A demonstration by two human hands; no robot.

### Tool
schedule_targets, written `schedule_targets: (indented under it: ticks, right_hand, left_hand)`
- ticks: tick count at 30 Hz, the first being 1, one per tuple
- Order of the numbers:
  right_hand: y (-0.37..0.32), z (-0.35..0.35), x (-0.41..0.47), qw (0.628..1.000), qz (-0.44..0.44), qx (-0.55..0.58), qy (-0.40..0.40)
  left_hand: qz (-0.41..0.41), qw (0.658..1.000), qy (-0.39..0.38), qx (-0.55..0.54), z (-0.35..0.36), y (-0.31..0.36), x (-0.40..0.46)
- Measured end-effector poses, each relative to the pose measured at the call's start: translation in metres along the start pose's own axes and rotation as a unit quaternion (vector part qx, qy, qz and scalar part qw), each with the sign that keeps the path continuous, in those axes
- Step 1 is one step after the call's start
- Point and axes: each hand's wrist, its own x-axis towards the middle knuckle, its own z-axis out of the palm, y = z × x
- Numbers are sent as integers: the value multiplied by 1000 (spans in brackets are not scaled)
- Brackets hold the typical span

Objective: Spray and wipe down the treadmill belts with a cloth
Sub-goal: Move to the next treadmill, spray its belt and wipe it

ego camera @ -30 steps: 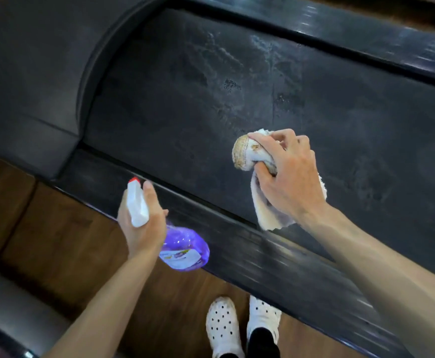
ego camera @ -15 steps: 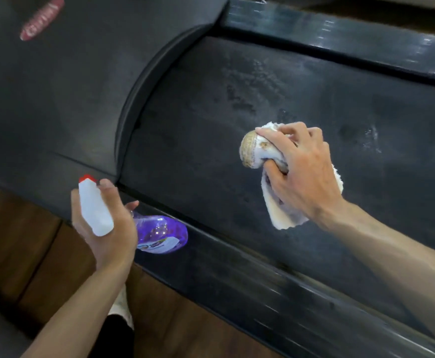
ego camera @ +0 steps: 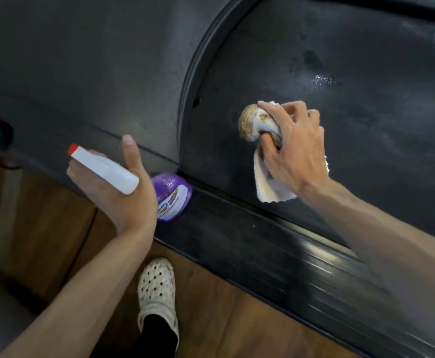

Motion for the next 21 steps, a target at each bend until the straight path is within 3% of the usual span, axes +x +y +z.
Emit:
schedule_targets:
  ticks: [4,18,21]
  right_hand:
    - [-2,-7,-9,1000,-5,-21,-9]
    - [-11,-32,-17,998,-20,-61,-18]
    - [-15,-36,-17,998,-22,-59,-16]
  left_hand:
    - [26,998,4,50,-4,18,-20]
    - [8,999,-36,-12,-28,17,-29]
    - [57,997,-39,29,-44,31,-31]
